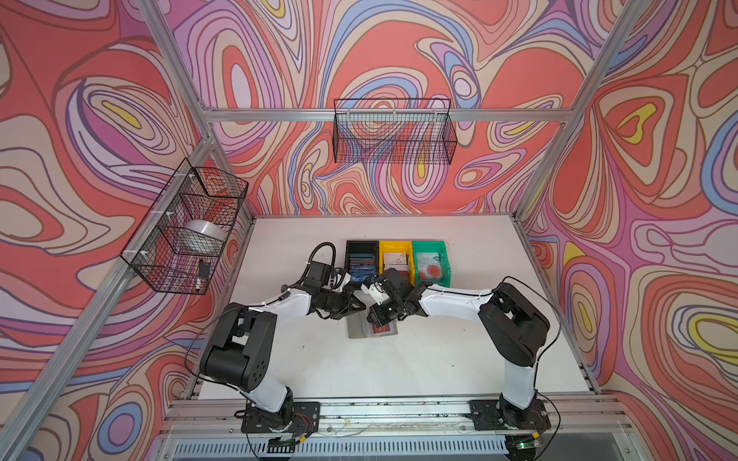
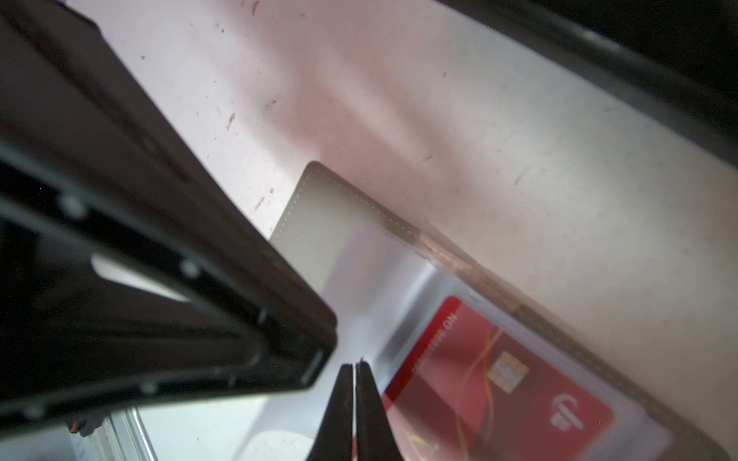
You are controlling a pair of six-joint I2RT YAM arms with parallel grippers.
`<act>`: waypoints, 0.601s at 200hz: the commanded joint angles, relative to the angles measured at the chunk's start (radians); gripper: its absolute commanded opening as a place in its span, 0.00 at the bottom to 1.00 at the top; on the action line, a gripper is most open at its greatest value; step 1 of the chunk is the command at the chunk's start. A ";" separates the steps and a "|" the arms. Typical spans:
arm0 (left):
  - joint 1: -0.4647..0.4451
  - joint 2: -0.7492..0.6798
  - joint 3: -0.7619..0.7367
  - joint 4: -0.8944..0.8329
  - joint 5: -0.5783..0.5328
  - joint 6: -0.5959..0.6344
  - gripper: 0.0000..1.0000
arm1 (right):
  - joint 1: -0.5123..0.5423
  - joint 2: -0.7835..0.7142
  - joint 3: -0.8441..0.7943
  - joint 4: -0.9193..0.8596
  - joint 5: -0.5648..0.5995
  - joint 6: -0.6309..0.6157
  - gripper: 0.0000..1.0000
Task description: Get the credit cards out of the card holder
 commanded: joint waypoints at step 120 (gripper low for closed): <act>-0.013 0.044 -0.018 0.095 0.052 -0.057 0.00 | -0.006 -0.087 -0.017 -0.070 0.156 0.016 0.05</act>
